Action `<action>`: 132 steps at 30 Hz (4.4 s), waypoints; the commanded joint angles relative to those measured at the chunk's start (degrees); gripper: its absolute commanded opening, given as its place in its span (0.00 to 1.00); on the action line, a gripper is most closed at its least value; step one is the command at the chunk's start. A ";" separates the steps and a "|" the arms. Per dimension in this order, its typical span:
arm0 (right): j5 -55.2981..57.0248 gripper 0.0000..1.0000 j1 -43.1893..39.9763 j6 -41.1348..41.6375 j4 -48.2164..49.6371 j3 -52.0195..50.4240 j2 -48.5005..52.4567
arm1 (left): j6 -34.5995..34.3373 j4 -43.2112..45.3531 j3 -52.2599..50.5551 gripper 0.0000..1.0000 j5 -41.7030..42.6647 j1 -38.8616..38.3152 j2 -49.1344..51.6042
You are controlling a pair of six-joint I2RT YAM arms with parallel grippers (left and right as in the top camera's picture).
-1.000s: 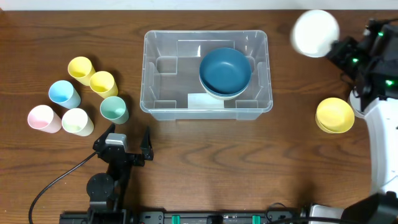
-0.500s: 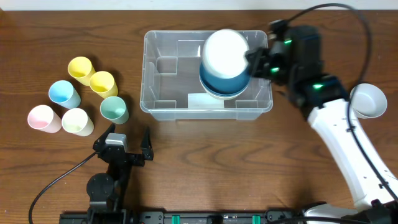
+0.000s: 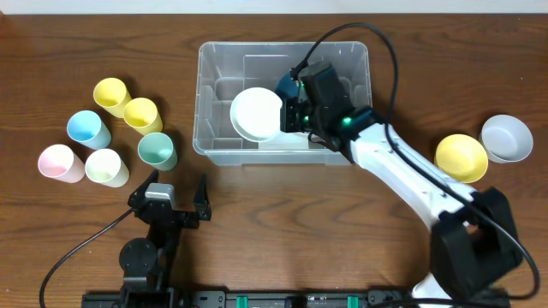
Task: Pack container
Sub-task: 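Carry the cream-white bowl into the bin and set it down front-left, then open the right gripper, withdraw, and move to the yellow bowl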
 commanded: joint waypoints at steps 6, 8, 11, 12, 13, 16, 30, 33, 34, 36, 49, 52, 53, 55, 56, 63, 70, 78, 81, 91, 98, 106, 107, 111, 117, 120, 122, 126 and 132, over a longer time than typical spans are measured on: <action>3.89 0.04 0.31 -1.90 0.31 0.79 2.23 | 0.98 -1.88 -1.03 0.98 0.83 0.24 -0.33; 5.11 0.04 0.17 -2.29 0.04 0.79 2.23 | 0.98 -1.88 -1.03 0.98 0.83 0.24 -0.33; 7.17 0.04 -0.04 -2.80 -0.98 0.79 2.23 | 0.98 -1.88 -1.03 0.98 0.81 0.24 -0.33; 7.80 0.04 -0.09 -2.89 -1.29 0.79 2.23 | 0.98 -1.88 -1.03 0.98 0.83 0.24 -0.33; 8.35 0.04 -0.20 -3.13 -1.64 0.79 2.23 | 0.98 -1.88 -1.03 0.98 0.83 0.24 -0.33; 8.79 0.04 -0.57 -3.89 -2.03 0.79 2.23 | 0.98 -1.88 -1.03 0.98 0.83 0.24 -0.33; 8.48 0.03 -0.59 -6.78 -3.85 0.79 2.23 | 0.98 -1.88 -1.03 0.98 0.83 0.24 -0.33; 8.76 0.03 0.39 -6.93 -4.87 0.79 2.23 | 0.98 -1.88 -1.03 0.98 0.83 0.24 -0.33; 8.92 0.02 0.50 -6.91 -4.96 0.79 2.23 | 0.98 -1.88 -1.03 0.98 0.81 0.24 -0.33; 8.90 0.03 0.61 -6.86 -4.92 0.79 2.23 | 0.98 -1.88 -1.03 0.98 0.81 0.24 -0.33; 8.48 0.26 0.96 -6.86 -6.12 0.79 2.23 | 0.98 -1.88 -1.03 0.98 0.83 0.24 -0.33; 8.41 0.24 1.01 -6.88 -6.03 0.81 2.21 | 0.98 -1.88 -1.03 0.98 0.83 0.24 -0.33; 8.20 0.24 1.05 -7.04 -6.05 0.85 1.99 | 0.98 -1.88 -1.03 0.98 0.83 0.24 -0.33; 7.08 0.24 1.16 -8.46 -5.75 1.14 1.16 | 0.98 -1.88 -1.03 0.98 0.83 0.24 -0.33; 6.93 0.25 1.22 -9.09 -5.92 1.68 0.20 | 0.98 -1.88 -1.03 0.98 0.83 0.24 -0.33; 9.55 0.38 0.61 -11.13 -11.54 7.82 -8.59 | 0.98 -1.88 -1.03 0.98 0.83 0.24 -0.33; 16.04 0.48 -8.83 -5.99 -18.84 8.72 -16.41 | 0.98 -1.88 -1.03 0.98 0.81 0.24 -0.33; 15.78 0.77 -29.31 5.49 -32.89 7.91 -16.92 | 0.98 -1.88 -1.03 0.98 0.83 0.24 -0.33; 15.78 0.80 -35.63 7.78 -35.98 6.64 -16.92 | 0.98 -1.88 -1.03 0.98 0.83 0.24 -0.33; 15.50 0.74 -47.98 11.85 -34.25 -8.31 -16.92 | 0.98 -1.88 -1.03 0.98 0.83 0.24 -0.33; 14.82 0.70 -50.69 11.82 -26.71 -17.88 -16.94 | 0.98 -1.88 -1.03 0.98 0.83 0.24 -0.33; 16.20 0.65 -51.30 11.85 -24.83 -20.50 -16.92 | 0.98 -1.88 -1.03 0.98 0.83 0.24 -0.33; 16.39 0.64 -51.41 11.85 -24.35 -20.90 -16.92 | 0.98 -1.88 -1.03 0.98 0.83 0.24 -0.33; 16.41 0.63 -52.17 11.85 -20.15 -23.74 -16.92 | 0.98 -1.88 -1.03 0.98 0.83 0.24 -0.33; 16.39 0.52 -52.48 11.78 -14.67 -27.28 -16.92 | 0.98 -1.88 -1.03 0.98 0.83 0.24 -0.33; 16.39 0.45 -52.48 11.72 -13.53 -27.41 -16.92 | 0.98 -1.88 -1.03 0.98 0.83 0.24 -0.33; 16.39 0.40 -52.48 11.30 -12.83 -27.41 -16.92 | 0.98 -1.88 -1.03 0.98 0.83 0.24 -0.33; 16.44 0.35 -52.48 11.10 -12.59 -27.41 -16.92 | 0.98 -1.88 -1.03 0.98 0.83 0.24 -0.33; 16.46 0.35 -52.48 10.69 -12.85 -27.43 -16.92 | 0.98 -1.90 -1.03 0.98 0.83 0.24 -0.33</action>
